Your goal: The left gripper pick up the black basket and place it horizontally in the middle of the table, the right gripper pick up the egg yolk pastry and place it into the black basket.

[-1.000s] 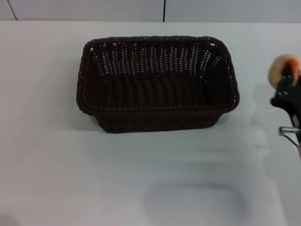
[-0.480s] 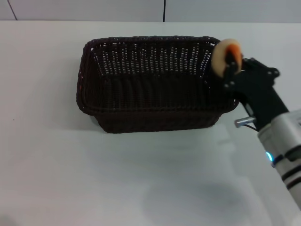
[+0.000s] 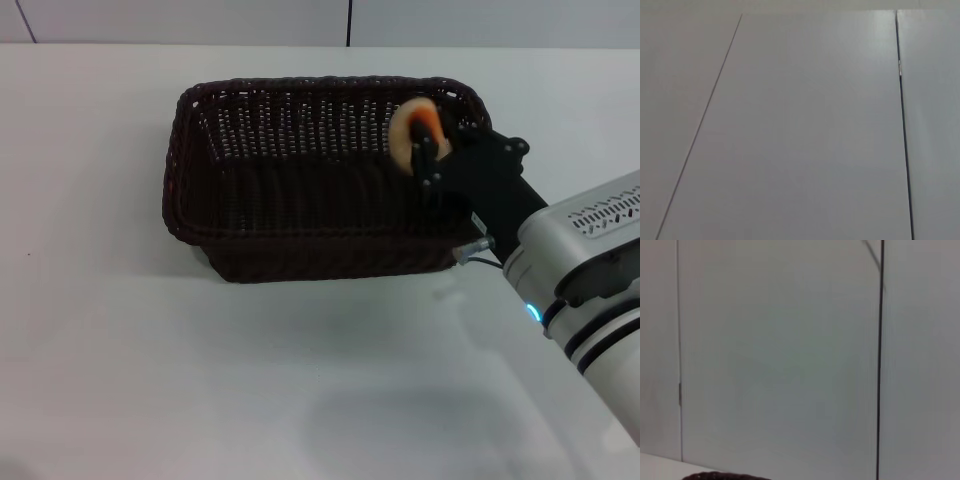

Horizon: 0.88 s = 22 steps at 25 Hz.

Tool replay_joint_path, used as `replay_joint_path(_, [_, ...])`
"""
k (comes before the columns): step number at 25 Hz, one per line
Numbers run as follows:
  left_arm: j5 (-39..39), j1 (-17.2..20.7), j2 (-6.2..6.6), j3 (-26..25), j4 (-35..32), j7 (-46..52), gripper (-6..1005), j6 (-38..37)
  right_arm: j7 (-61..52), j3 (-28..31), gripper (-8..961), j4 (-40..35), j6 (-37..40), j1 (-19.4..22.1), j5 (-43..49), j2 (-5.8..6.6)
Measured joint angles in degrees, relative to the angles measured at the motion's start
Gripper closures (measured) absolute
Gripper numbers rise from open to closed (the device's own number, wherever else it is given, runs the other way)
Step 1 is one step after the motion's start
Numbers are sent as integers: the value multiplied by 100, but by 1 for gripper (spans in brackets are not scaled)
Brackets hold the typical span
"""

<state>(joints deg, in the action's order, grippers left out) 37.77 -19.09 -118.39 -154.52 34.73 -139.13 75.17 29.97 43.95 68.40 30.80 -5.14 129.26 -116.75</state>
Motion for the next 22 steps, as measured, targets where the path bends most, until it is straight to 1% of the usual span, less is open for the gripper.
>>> replay_joint_path(2, [-5, 4, 0, -5, -7, 1, 235, 13, -2, 1, 863, 50, -10, 37, 9, 5])
replay_joint_path(6, [-8, 4, 0, 0, -9, 0, 234, 14, -2, 41, 718, 72, -5, 86, 9, 4])
replay_joint_path(8, [-13, 4, 0, 8, -8, 6, 234, 18, 12, 99, 646, 78, 76, 175, 4, -11])
replay_joint_path(11, [-18, 2, 0, 12, -25, 38, 234, 25, 120, 366, 554, 85, 457, 482, 24, -89])
replay_joint_path(12, [-18, 1, 0, 12, -46, 66, 234, 25, 151, 566, 523, 85, 801, 689, 30, -121])
replay_joint_path(13, [-18, 1, 0, 12, -46, 66, 234, 25, 151, 566, 493, 85, 801, 689, 30, -121])
replay_joint_path(14, [-18, 1, 0, 14, -52, 74, 234, 25, 156, 663, 462, 86, 1056, 812, 31, -131])
replay_joint_path(16, [-11, 1, 0, 28, -76, 78, 234, 16, 157, 812, 467, 71, 1527, 1014, 32, -144])
replay_joint_path(17, [2, 7, 0, 57, -109, 85, 234, 14, 158, 974, 467, 5, 2036, 1165, 32, -178])
replay_joint_path(18, [2, 7, 0, 57, -109, 85, 234, 14, 158, 974, 467, 5, 2036, 1165, 32, -178])
replay_joint_path(21, [10, 57, 0, 202, -143, 106, 234, -12, 159, 1177, 467, -195, 2801, 1265, -18, -214])
replay_joint_path(22, [26, 93, 2, 356, -182, 125, 234, -45, 160, 1271, 467, -344, 3238, 1259, -89, -219])
